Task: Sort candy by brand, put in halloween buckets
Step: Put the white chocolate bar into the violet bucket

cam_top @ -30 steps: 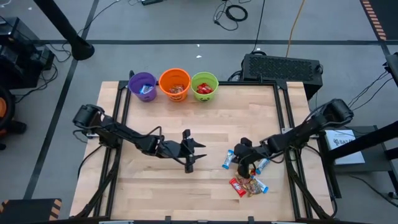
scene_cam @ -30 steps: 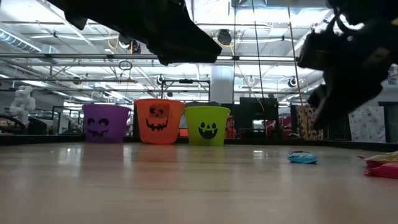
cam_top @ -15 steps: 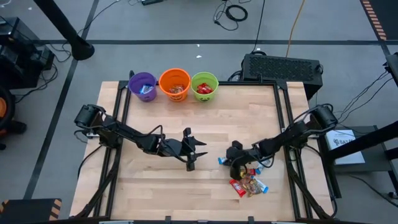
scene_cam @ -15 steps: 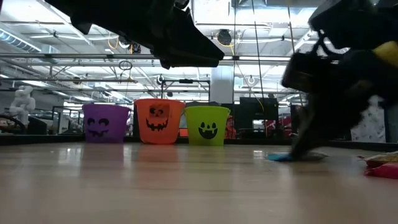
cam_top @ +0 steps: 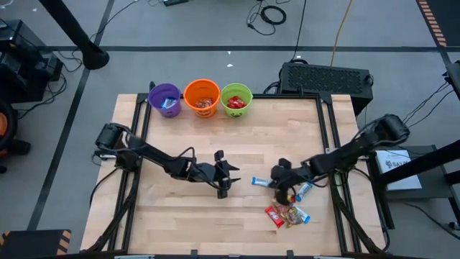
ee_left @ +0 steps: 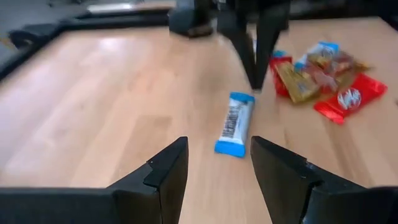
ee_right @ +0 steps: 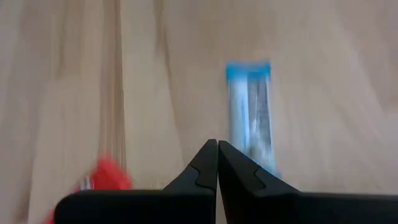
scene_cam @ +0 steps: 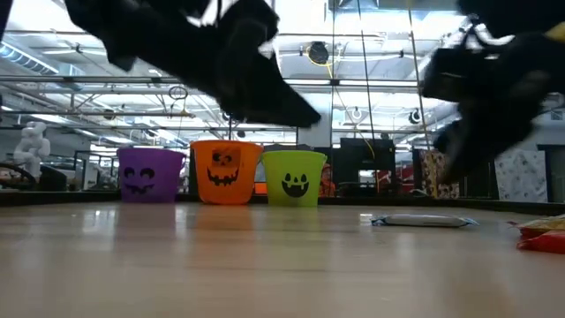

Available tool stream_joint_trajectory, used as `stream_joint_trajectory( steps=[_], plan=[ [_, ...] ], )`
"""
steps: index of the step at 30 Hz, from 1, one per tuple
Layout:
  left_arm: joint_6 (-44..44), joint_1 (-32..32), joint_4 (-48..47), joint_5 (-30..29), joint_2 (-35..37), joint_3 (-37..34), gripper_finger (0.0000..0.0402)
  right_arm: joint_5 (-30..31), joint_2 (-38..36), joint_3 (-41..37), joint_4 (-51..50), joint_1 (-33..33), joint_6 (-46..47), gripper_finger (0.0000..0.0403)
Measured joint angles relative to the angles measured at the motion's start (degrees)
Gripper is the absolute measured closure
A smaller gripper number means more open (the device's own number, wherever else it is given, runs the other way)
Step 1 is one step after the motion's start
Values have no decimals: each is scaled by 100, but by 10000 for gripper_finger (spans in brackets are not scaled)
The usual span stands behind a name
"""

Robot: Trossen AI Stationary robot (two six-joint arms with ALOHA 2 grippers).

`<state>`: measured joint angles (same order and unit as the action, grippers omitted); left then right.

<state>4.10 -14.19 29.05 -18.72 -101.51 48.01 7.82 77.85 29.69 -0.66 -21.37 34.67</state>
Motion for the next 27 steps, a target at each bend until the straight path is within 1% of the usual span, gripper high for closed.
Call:
stream_joint_trajectory(
  steps=[3,5,7,10,15,20,24,27],
  plan=[
    [2,84,401,423,-371,0,219,137,-214,-1,-798,-225,183,399],
    [1,123,693,640,-616,0,219,281,-234,-4,-1009,-338,215,399],
    [-8,165,889,783,-864,94,219,373,-176,-2,-1063,-407,217,399],
    [-89,187,912,958,-1199,328,219,536,53,-2,-1076,-424,209,399],
    [-716,112,851,989,-1642,767,219,592,474,7,-958,-414,171,399],
    [-1436,0,106,666,-1677,1203,219,626,621,2,-676,-391,-97,399],
    [-2127,-13,-610,649,-1684,1440,219,561,605,-2,-520,-300,-228,399],
    [-2797,48,-840,527,-1684,1495,219,527,606,-2,-474,-252,-331,399]
  ],
)
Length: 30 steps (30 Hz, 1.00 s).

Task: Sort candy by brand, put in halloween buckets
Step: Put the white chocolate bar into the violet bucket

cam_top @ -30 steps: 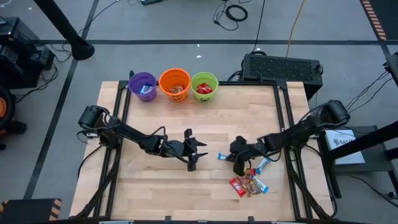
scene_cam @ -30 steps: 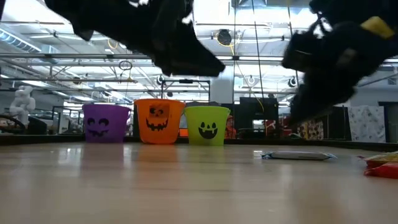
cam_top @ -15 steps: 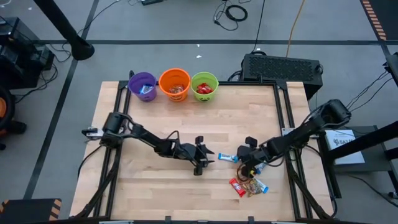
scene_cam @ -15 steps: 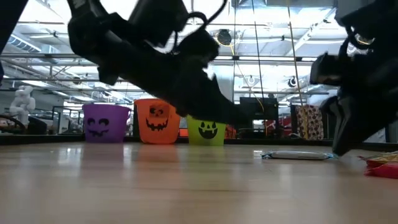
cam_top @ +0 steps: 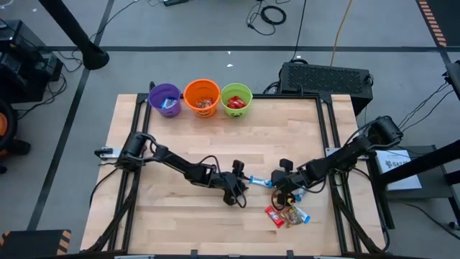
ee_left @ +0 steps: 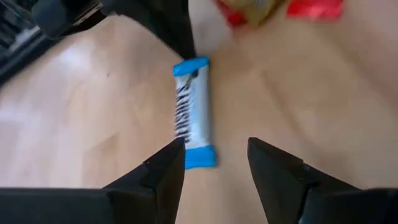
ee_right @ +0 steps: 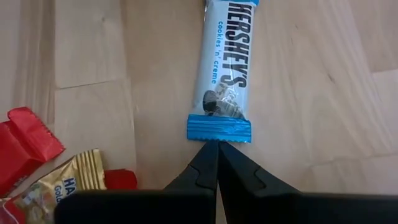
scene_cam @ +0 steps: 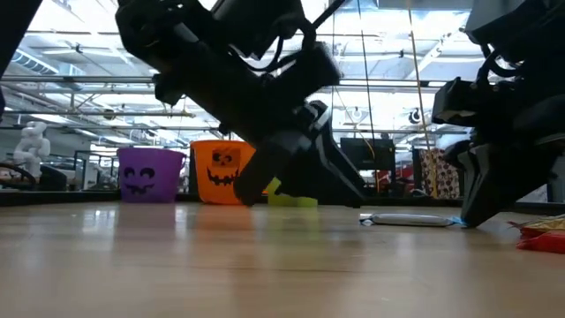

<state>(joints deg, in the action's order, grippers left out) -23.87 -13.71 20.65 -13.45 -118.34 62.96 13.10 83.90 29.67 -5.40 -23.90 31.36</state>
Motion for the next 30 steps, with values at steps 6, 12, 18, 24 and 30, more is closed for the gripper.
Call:
stream_joint_trajectory(
  steps=[6,12,18,24,30],
  plan=[
    [-486,206,-22,118,0,91,219,-2,6,0,78,62,-266,399],
    [1095,735,-58,1078,-20,142,219,11,8,0,82,70,-562,399],
    [2070,1033,-595,2044,-22,144,219,25,8,0,78,70,-676,399],
    [2168,1031,-90,2409,-323,148,219,21,8,0,76,70,-613,399],
    [2024,1032,-127,2355,-415,166,219,16,4,0,76,68,-596,399]
  ],
)
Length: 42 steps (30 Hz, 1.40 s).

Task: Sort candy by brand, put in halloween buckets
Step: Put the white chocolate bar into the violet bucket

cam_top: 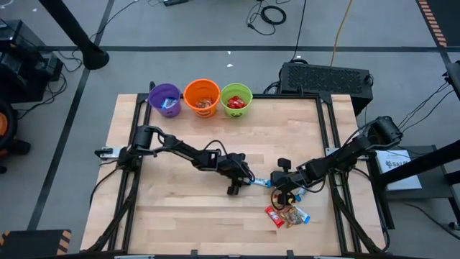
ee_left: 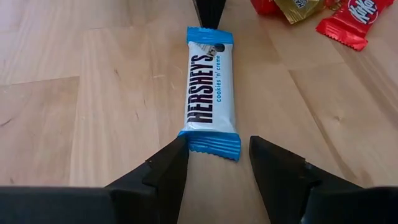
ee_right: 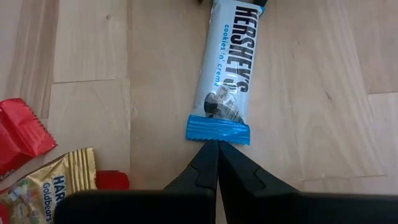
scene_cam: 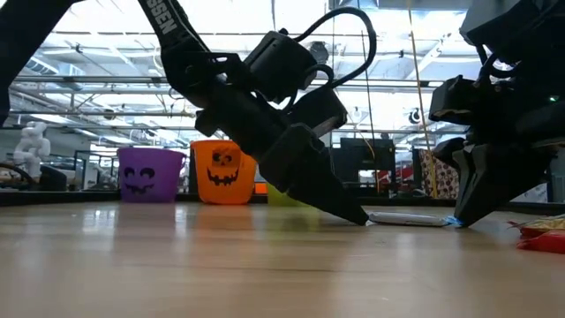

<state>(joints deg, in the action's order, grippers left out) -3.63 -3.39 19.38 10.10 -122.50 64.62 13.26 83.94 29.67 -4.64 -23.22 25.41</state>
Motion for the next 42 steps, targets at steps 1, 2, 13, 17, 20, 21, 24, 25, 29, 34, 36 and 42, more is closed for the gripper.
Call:
stream_joint_trajectory(
  steps=[1,2,13,17,20,21,24,25,29,34,36,42],
  plan=[
    [-26,-1,2,-19,0,0,219,0,0,0,-2,0,0,399],
    [-27,-1,8,-25,0,0,221,0,0,0,-2,0,2,399],
    [-481,-1,-13,-62,-7,-2,331,-1,0,0,-4,0,-2,399],
    [-711,-1,-9,-56,-9,-4,382,0,-2,-2,-7,0,-7,399],
    [-729,-1,3,-56,-11,-7,396,-1,-2,0,-9,0,-11,399],
    [-729,-1,9,-58,-11,-7,395,-2,-2,0,-7,0,-11,399],
    [-729,4,90,-11,-17,-17,394,-4,-2,0,-9,0,-13,399],
    [-733,7,118,4,-21,-20,394,-6,-2,0,-9,0,-13,399],
    [-759,6,187,8,0,-25,398,-28,-2,0,-11,0,9,399],
    [-889,11,165,-2,99,-31,399,-125,-4,0,-43,0,78,399],
    [-893,12,187,-3,183,-31,399,-127,-7,0,-50,-4,87,399],
    [-938,10,263,-3,417,-28,400,-116,-7,0,-61,-9,278,398]
  ],
)
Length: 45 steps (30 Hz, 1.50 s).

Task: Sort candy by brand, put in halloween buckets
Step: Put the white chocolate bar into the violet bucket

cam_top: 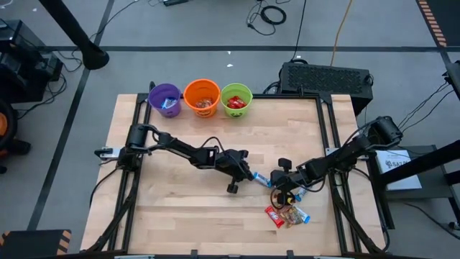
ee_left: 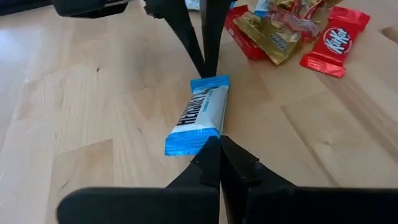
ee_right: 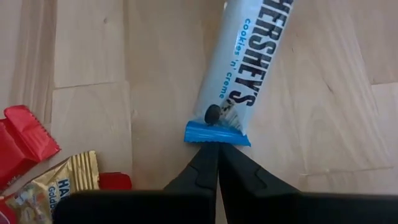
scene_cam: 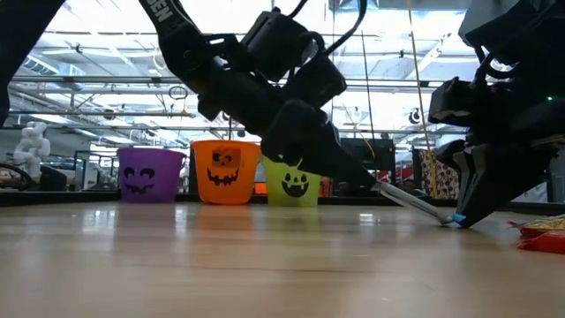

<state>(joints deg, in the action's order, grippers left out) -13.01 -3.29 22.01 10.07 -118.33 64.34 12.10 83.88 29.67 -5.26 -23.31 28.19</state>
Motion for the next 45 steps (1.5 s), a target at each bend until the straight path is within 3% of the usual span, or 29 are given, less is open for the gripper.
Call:
stream_joint_trajectory(
  steps=[5,14,19,27,31,36,41,45],
  plan=[
    [0,-4,60,-2,9,0,401,5,0,0,-26,-2,157,371],
    [0,-15,382,-2,9,2,401,69,0,0,-38,-7,18,261],
    [-88,-48,668,-7,28,7,401,133,-2,3,-146,-4,49,222],
    [-86,-48,485,-108,209,14,401,171,-4,7,-261,-4,110,214],
    [-59,-21,-40,-374,197,11,401,267,-4,4,-235,-9,33,220],
    [278,76,-721,-288,195,11,389,540,6,-11,-12,-11,-200,226],
    [374,135,-1156,585,164,11,383,736,24,-14,272,4,-305,216],
    [376,117,-1231,789,127,4,382,754,178,-13,471,7,-404,207]
  ],
)
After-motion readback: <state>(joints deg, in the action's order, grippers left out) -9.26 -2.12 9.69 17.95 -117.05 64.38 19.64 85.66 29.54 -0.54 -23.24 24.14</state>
